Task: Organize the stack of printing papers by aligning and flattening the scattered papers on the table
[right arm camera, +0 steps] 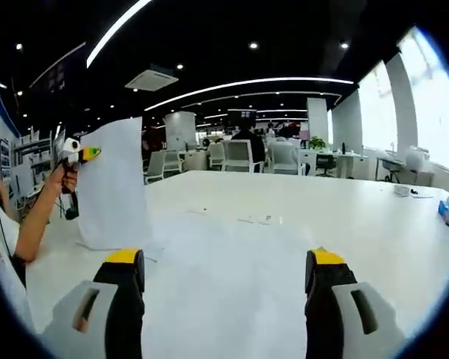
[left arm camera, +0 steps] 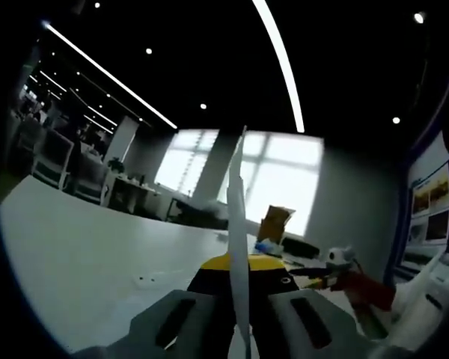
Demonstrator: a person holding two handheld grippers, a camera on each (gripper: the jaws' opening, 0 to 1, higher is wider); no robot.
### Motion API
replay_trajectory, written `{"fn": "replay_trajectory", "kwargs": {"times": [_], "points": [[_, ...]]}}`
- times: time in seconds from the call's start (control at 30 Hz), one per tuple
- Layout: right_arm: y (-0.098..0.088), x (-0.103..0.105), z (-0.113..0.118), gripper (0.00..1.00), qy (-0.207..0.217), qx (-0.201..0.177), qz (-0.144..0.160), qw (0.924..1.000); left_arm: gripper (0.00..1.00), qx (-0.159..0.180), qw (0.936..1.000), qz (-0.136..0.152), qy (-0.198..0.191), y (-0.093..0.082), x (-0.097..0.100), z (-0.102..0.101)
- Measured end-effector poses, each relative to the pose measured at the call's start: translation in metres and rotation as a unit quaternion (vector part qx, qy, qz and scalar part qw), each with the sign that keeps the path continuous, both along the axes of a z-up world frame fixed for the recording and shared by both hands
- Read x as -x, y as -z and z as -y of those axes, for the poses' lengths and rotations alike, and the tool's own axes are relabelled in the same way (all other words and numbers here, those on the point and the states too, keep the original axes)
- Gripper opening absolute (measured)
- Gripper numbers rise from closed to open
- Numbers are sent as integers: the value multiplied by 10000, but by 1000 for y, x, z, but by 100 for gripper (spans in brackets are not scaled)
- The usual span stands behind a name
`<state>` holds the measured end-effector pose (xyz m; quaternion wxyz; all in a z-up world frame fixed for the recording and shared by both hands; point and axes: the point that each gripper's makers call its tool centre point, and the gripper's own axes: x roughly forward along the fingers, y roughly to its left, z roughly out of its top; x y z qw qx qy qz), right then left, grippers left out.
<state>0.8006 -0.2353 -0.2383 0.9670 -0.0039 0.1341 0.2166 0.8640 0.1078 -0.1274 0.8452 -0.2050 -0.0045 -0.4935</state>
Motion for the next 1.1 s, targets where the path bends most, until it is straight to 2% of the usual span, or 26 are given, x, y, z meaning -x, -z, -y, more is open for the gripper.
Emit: {"fn": "replay_trajectory", "kwargs": {"times": [0.23, 0.53, 0.83, 1.1], "points": [[-1, 12, 3, 90, 32, 86, 65, 9999, 6, 7, 10000, -34, -7, 2, -1, 0], [1, 22, 23, 90, 253, 135, 102, 9995, 6, 13, 10000, -54, -34, 2, -3, -1], [4, 22, 32, 90, 379, 211, 72, 9990, 6, 34, 10000, -42, -5, 0, 0, -1], [-4, 15, 31, 90, 296, 300, 68, 9991, 6, 24, 10000, -24, -2, -1, 2, 1]]}}
